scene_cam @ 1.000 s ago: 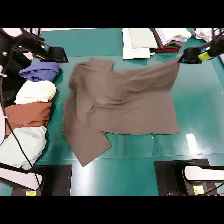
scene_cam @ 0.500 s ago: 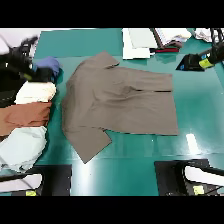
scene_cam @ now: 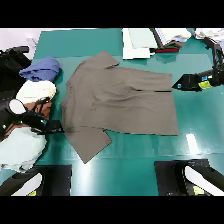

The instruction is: Fold the shirts.

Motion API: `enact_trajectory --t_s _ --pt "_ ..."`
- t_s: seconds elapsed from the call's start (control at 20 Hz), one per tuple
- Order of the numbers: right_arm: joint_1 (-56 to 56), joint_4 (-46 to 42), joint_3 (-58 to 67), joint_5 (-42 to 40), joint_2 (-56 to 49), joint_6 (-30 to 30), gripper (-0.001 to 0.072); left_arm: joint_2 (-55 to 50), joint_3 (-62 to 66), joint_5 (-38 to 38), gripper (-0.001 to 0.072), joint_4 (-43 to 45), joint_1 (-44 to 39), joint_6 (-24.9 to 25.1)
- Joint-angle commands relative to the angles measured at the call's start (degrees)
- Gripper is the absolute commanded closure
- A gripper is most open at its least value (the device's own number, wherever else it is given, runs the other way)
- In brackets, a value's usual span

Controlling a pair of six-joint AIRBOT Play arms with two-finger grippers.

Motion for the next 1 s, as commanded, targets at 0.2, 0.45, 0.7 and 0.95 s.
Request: enact_trajectory --t_s 0.2,0.45,0.7,0.95 --pt "0.1 1.1 -2.0 -1.8 4.6 0.0 0.0272 1.4 -4.8 13.9 0.0123 -10.1 -3.3 -0.2" --pt "0.1 1.1 -2.0 -0.4 4.8 0.0 0.0271 1.0 -4.9 15.1 0.0125 -9.2 -8.1 -2.5" --pt "0.0 0.9 -2.1 -0.3 4.7 0.0 0.0271 1.0 -4.9 14.1 0.0247 -7.2 -8.1 -2.5" --pt "0.0 1.0 -2.1 1.1 4.7 0.0 0.0271 1.6 -1.7 9.4 0.0364 -3.4 -7.9 -2.4"
